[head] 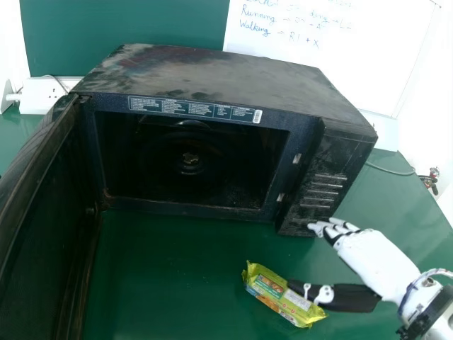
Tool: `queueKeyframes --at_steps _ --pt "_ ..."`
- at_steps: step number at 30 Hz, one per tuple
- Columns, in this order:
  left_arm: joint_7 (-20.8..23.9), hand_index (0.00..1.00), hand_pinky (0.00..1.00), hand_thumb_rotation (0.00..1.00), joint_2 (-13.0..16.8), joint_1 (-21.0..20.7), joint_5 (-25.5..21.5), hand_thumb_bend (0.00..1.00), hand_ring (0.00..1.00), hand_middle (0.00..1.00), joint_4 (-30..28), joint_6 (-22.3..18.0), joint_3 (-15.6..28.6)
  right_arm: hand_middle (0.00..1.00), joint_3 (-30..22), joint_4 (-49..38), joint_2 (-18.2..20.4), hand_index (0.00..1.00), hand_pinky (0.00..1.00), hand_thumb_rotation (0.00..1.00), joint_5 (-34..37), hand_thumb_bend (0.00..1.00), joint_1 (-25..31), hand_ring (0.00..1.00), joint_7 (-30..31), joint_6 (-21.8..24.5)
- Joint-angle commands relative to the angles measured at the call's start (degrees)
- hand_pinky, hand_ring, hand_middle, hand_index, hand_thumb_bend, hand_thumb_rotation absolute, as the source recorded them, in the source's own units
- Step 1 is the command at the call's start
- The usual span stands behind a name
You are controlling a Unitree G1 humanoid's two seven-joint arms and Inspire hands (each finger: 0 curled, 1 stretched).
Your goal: Put biscuit inside oven
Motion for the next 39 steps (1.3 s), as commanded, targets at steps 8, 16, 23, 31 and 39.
queueKeyframes --at_steps 8,16,23,31,39 --pt "0.7 0.95 1.00 0.97 -0.1 1.6 0.8 1.00 0.91 0.94 -2.5 -0.5 0.1 0.99 1.9 -1.3 -1.2 1.00 0.00 0.97 -7.9 0.88 0.9 1.00 1.8 -3.1" --pt "0.8 0.94 1.00 0.99 -0.1 1.9 1.0 1.00 0.90 0.93 -2.8 -0.6 0.2 0.99 2.8 -1.4 1.3 1.00 0.00 0.97 -13.5 0.88 1.4 1.00 -0.7 -6.4" --pt "1.2 0.94 1.00 0.98 0.0 1.8 1.1 1.00 0.91 0.93 -2.6 -0.8 0.2 0.99 4.4 -1.8 3.3 1.00 0.00 0.97 -19.2 0.89 2.0 1.00 -3.0 -7.9" --pt "1.4 0.95 1.00 1.00 -0.2 1.8 1.4 1.00 0.90 0.92 -2.6 -0.9 0.1 0.99 7.7 0.1 4.3 1.00 0.00 0.96 -23.6 0.89 1.4 1.00 -6.4 -10.7" --pt "1.6 0.94 1.00 1.00 -0.2 1.9 1.5 1.00 0.91 0.93 -3.0 -0.8 0.0 0.98 9.5 0.6 6.1 1.00 0.00 0.95 -26.3 0.89 2.0 1.00 -8.9 -11.5"
